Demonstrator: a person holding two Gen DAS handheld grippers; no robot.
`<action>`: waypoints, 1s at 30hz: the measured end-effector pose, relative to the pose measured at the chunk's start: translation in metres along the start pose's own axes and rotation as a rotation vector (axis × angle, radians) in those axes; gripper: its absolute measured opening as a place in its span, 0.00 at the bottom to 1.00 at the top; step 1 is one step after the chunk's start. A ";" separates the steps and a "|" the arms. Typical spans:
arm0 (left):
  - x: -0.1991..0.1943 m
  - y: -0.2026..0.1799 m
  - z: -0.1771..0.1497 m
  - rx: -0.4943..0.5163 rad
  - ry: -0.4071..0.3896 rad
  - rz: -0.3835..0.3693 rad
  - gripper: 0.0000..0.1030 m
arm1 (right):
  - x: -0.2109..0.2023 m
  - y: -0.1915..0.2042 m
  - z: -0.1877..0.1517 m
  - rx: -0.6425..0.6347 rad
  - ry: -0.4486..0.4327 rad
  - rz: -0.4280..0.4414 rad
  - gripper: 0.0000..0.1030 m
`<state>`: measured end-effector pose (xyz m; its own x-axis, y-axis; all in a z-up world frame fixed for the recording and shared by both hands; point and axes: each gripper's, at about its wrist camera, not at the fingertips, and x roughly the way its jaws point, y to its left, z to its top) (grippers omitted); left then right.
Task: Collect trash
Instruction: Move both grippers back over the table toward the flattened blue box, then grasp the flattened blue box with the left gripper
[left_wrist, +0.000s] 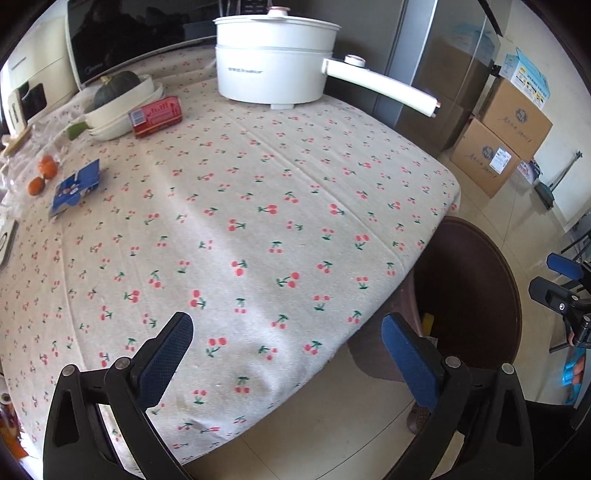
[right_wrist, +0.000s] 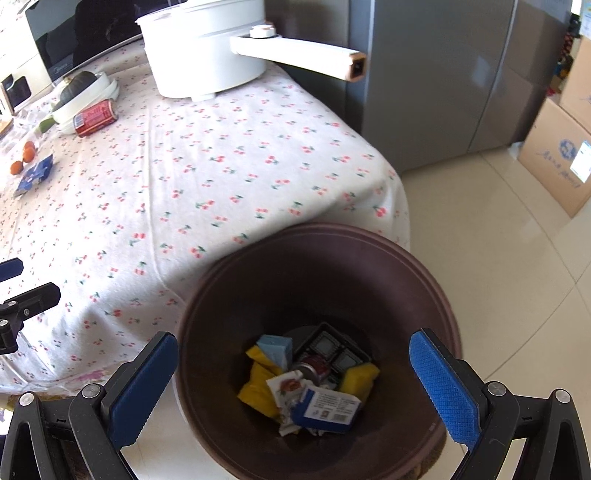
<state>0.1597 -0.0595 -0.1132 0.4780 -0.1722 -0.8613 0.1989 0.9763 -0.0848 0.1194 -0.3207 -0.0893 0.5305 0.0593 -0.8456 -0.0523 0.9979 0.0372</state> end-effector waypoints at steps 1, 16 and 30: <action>-0.002 0.009 0.001 -0.010 -0.002 0.013 1.00 | 0.002 0.006 0.003 -0.005 0.001 0.002 1.00; 0.006 0.189 0.068 0.038 0.022 0.250 1.00 | 0.039 0.092 0.053 -0.150 0.036 0.075 1.00; 0.100 0.242 0.135 0.520 0.201 0.253 1.00 | 0.076 0.073 0.050 -0.163 0.125 0.026 1.00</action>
<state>0.3709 0.1416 -0.1522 0.4047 0.1343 -0.9045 0.5161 0.7831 0.3471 0.1977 -0.2424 -0.1241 0.4185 0.0711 -0.9054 -0.2066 0.9783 -0.0187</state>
